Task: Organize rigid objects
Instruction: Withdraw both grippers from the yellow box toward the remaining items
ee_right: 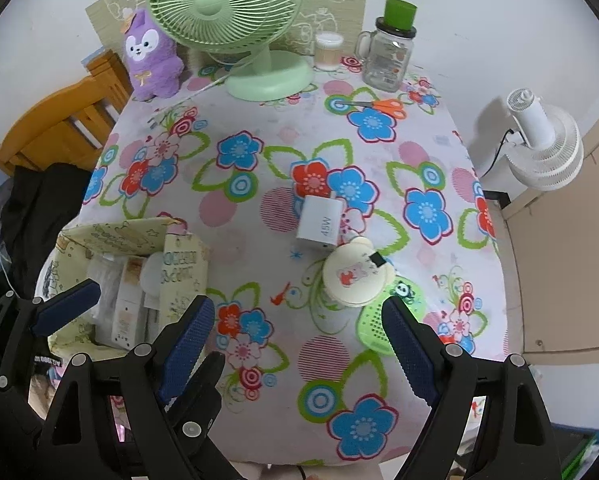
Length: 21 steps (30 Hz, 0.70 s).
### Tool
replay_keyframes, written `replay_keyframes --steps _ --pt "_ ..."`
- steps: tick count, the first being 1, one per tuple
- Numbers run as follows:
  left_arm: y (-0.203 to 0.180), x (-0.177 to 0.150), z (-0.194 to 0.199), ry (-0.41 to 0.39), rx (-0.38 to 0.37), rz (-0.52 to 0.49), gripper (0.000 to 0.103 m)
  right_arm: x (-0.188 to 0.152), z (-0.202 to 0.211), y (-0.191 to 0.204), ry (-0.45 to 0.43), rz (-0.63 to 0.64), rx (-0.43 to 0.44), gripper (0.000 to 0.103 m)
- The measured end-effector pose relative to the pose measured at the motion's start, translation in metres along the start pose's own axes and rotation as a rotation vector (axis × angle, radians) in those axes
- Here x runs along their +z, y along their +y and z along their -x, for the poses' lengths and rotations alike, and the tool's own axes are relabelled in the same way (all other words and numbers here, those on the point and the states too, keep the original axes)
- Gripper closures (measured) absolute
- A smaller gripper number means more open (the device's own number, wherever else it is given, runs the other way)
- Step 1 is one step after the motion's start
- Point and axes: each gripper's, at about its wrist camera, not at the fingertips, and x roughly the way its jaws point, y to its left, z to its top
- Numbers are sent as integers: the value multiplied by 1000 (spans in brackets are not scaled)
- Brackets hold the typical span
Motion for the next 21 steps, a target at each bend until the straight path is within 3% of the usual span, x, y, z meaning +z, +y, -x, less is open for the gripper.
replay_keyframes --steps 21 --pt "-56 14 -14 8 -50 -49 8 -7 2 -64 -1 -39 -45 15"
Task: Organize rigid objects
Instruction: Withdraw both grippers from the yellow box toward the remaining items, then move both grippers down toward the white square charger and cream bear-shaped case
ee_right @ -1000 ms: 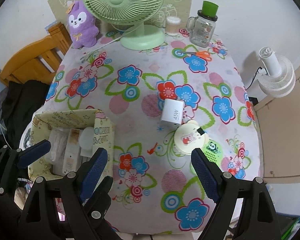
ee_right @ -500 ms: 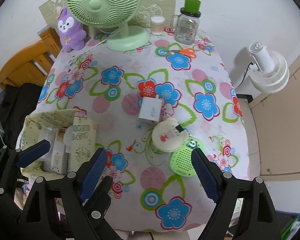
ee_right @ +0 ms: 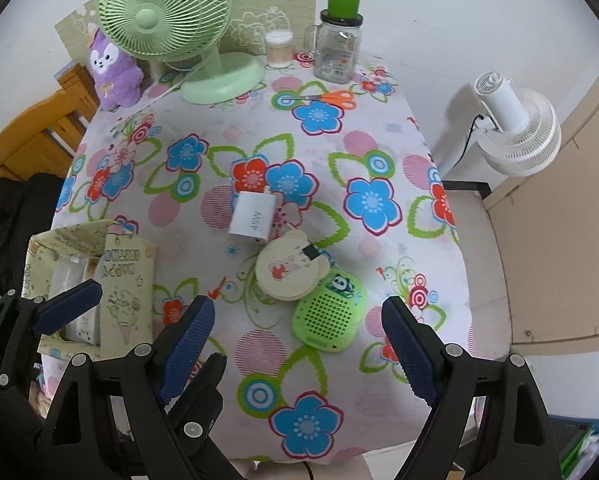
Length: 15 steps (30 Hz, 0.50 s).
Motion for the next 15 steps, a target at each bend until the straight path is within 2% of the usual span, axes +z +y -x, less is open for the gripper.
replay_keyframes --steps 15 --pt "-24 7 -25 39 12 21 8 0 -19 -31 22 17 18 15"
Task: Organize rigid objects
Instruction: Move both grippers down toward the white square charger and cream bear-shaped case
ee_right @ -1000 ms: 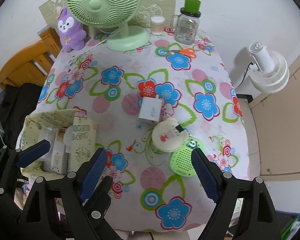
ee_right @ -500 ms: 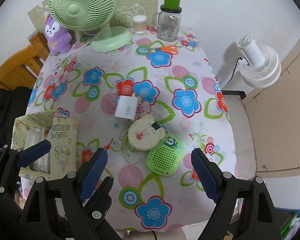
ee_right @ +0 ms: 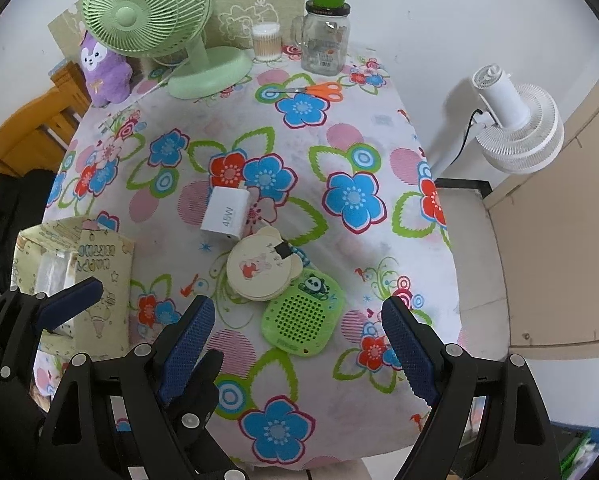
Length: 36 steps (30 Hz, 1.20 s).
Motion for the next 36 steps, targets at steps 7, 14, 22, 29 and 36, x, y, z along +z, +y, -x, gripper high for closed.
replay_keyframes --steps 7,14,22,29,36 --pt "-7 0 -15 22 16 13 8 -1 -16 -14 19 14 9 15" --pt "-9 -3 -34 42 27 19 8 -6 -34 -24 41 29 14 15" --pt "-4 -10 -57 86 37 46 8 -11 -59 -32 83 57 16 15" --pt "-2 -12 -71 104 50 38 8 -13 -81 -35 117 64 24 15" --pt "6 -21 -86 128 48 39 8 -15 -101 -31 147 69 36 15"
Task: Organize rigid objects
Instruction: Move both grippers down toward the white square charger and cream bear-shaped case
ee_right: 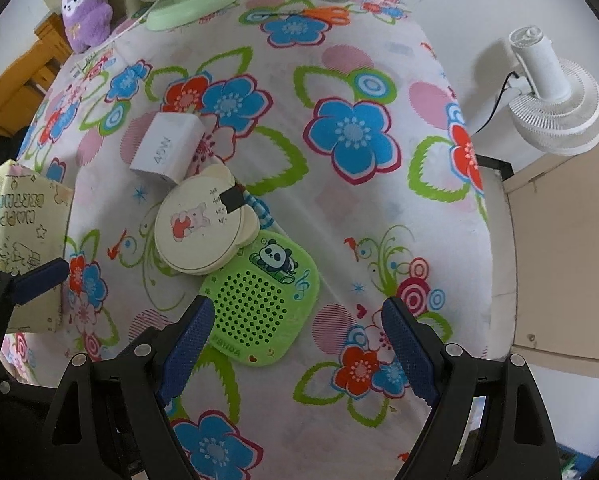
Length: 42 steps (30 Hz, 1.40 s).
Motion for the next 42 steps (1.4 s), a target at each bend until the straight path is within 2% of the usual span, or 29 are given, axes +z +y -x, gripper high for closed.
replay_keyframes --steps 6,11,20,28,32,38,40,42 --pt "12 -7 -8 10 -4 42 8 6 -13 8 7 14 24 15" --pt "20 -8 -13 18 -7 74 8 17 -20 24 2 80 44 15" --pt "31 -6 -19 28 -14 83 8 30 -32 46 17 137 35 15" --pt "34 -6 -19 29 -41 76 8 45 -43 63 26 162 22 8" --pt "35 -11 -11 -12 -40 95 8 51 -52 76 37 187 19 8" --pt "35 -22 -13 22 -35 78 8 58 -63 90 48 200 -11 9" --pt "36 -19 -13 23 -45 93 8 60 -63 89 41 182 -10 15" --pt "40 -16 -14 35 -50 102 8 56 -63 80 43 167 4 16"
